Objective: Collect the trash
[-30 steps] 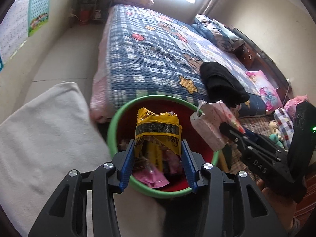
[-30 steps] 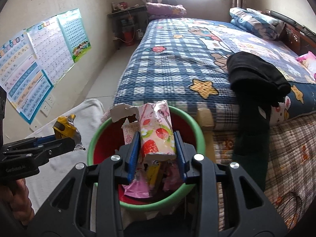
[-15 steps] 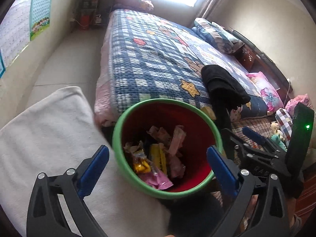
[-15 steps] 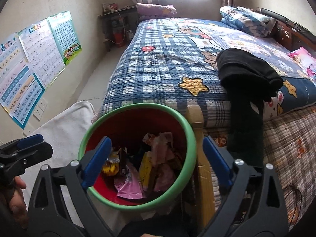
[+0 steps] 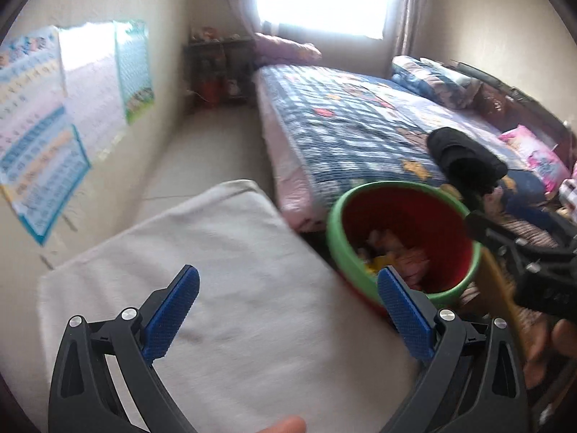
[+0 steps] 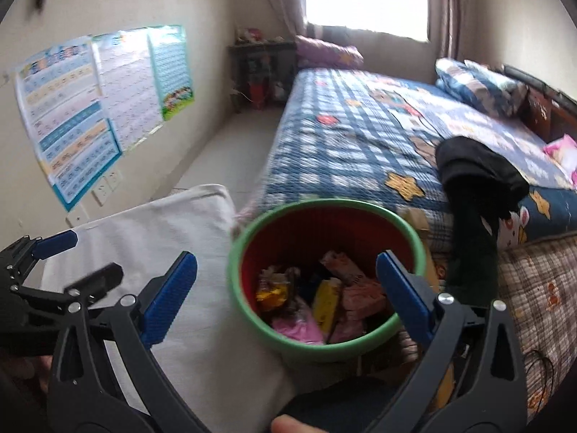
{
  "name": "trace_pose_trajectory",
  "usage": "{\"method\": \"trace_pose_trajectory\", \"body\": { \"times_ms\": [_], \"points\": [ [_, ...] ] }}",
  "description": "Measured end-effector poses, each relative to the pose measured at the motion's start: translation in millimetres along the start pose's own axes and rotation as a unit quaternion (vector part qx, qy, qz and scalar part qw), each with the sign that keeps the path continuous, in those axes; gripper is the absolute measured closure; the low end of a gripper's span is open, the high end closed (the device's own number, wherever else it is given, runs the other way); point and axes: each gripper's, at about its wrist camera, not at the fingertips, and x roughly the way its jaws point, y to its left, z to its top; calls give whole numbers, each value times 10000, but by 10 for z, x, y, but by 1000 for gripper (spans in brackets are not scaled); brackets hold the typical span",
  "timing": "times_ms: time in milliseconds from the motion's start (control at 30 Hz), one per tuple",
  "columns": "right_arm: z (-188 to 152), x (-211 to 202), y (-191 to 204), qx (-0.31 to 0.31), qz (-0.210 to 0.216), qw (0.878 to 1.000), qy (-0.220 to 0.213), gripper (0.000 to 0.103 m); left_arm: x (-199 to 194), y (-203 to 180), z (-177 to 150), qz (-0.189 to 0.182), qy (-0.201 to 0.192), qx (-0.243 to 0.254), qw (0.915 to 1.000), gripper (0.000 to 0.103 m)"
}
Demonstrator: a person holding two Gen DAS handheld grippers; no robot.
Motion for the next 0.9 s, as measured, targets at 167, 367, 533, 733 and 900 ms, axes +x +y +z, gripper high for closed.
{"method": "trace_pose_trajectory", "body": {
  "times_ms": [167,367,533,733,900],
  "points": [
    [-122,-198,356,-232,100,9994,-226,5,-302,321,-189,322,-183,-259,9990,8],
    [-213,-277,487,-167,113,9994,-265,5,-550,653,-382,542,-204,-668,9961,8],
    [-242,-304,501,-73,65,9995,-307,5,-676,836,-476,637,-291,-934,9932,8],
    [-265,-353,541,-99,65,9995,-309,5,-747,812,-479,647,-418,-830,9936,8],
    [-291,-396,577,-140,61,9993,-341,5,-784,802,-485,703,-454,-871,9927,8]
  ]
}}
